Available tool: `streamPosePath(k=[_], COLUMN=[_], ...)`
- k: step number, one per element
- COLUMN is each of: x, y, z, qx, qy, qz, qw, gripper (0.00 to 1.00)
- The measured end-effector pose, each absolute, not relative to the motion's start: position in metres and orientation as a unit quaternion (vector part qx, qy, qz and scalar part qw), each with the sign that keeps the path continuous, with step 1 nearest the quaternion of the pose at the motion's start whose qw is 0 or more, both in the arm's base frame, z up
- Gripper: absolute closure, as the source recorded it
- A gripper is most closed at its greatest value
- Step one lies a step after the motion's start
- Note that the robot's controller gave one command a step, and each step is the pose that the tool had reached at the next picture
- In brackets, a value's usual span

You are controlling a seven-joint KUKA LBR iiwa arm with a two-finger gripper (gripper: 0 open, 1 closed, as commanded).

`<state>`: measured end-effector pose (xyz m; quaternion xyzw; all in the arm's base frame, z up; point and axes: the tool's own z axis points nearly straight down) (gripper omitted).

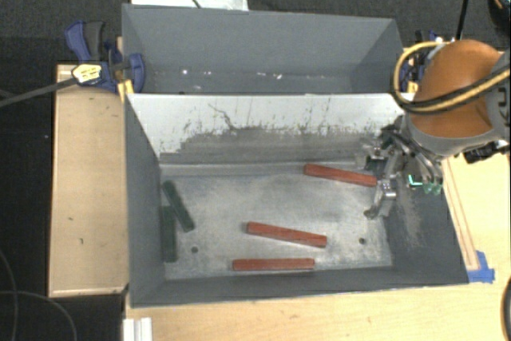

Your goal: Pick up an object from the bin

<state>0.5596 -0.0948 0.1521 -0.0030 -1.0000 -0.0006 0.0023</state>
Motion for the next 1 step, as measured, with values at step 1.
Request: streamPosePath(k=[1], x=[0.5857], y=[-0.0845], z=[0.0720], qx=[-0.047], qy=[-0.999], qz=[-0.001], qw=[0.002], gripper=[0.00])
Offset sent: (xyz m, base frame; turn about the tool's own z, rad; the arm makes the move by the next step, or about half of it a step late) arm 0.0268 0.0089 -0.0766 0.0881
